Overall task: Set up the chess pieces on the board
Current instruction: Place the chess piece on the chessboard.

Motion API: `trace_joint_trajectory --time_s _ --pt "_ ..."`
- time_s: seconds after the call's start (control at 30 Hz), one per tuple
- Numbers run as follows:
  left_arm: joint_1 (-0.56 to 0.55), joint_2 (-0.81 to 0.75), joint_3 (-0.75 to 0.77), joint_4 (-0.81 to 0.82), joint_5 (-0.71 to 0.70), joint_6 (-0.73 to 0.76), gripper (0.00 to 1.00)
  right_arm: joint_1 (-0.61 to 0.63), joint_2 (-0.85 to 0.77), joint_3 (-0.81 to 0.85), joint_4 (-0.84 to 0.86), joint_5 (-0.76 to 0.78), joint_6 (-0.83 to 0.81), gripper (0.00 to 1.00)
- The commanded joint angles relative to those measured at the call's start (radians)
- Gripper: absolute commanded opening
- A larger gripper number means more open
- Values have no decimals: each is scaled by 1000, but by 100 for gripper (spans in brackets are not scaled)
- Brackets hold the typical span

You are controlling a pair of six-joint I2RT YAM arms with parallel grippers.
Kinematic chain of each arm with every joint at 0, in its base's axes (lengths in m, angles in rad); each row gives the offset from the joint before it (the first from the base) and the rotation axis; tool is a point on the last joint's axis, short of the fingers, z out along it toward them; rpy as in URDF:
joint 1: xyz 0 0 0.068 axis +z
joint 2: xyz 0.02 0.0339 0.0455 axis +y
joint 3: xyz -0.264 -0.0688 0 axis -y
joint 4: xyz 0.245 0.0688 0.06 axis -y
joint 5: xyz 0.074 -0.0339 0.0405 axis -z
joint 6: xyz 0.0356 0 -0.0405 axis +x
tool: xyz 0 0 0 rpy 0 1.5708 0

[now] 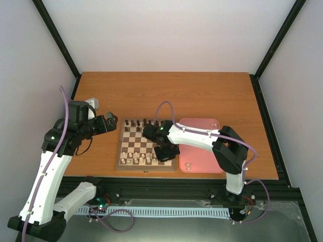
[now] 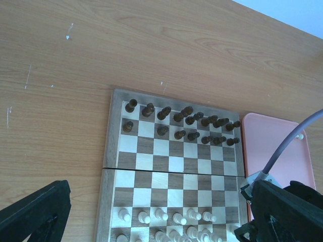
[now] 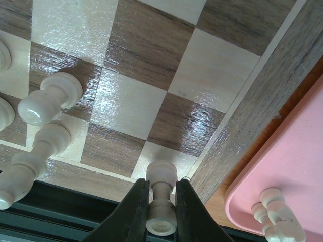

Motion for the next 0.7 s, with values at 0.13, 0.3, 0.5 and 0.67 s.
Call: trace_joint_trajectory --time_s 0.13,0.3,0.5,0.67 --pt "5 -12 10 -1 -9 12 100 7 -7 -21 -3 4 15 8" --pt "5 -12 5 2 -2 9 100 7 7 -27 -2 3 14 10" --pt "5 -14 10 -2 -6 12 100 7 18 -16 5 6 8 12" --pt "5 -15 8 -2 -9 14 100 7 24 -15 10 -4 3 19"
